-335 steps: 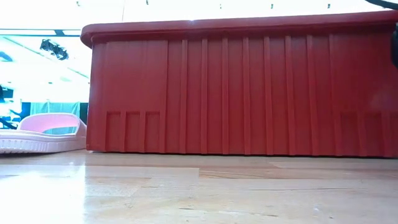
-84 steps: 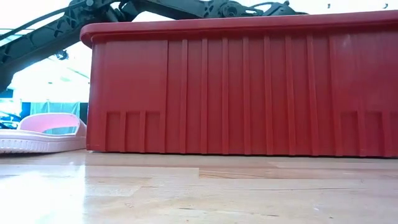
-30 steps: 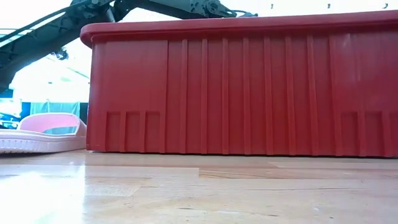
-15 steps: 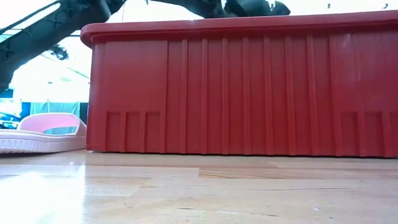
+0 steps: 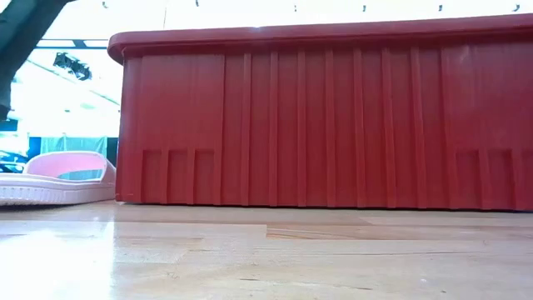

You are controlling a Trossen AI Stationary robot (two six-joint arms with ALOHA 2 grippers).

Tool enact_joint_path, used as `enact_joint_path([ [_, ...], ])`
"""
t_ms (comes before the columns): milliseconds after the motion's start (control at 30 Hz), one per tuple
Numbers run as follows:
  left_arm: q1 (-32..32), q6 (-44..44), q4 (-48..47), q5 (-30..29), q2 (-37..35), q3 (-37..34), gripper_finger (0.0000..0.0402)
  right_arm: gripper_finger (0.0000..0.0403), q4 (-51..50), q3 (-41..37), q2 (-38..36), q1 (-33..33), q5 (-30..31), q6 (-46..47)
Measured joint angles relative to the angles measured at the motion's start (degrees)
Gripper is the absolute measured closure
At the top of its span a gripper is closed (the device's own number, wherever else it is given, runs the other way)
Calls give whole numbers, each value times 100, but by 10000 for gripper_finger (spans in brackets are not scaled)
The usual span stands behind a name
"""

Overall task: Pick and place slides into bin
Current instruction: Put the pink slide into the red bin

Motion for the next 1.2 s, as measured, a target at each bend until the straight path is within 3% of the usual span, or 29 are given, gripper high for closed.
enact_joint_path([
  [133,-653,127,-1009,-584,-460,-1,393,314,6,0,170,-2,-1,-1],
  [267,-1482,-378,-2354,-2102,-696,2,394,314,9,0,338,-4,-1,37],
  [433,-2590,-2565,-3969,-4511,-726,-4,392,314,77,0,481,-3,-7,55],
  [567,-3383,-4893,-5044,-5353,-722,-5,382,314,102,0,495,-2,12,52],
  [633,-3696,-5285,-4990,-5410,-725,-113,383,314,104,0,472,-2,32,26],
  [800,-4170,-5316,-5049,-5198,-747,-308,397,314,98,0,392,-152,67,-42],
  [967,-4310,-5140,-5029,-3522,-717,-999,388,314,98,0,329,-448,71,19],
  [1100,-4523,-4976,-5038,-3163,-713,-1987,385,314,97,0,331,-546,65,155],
  [1200,-4525,-4646,-5046,-2369,-713,-2806,370,314,131,0,333,-579,63,196],
])
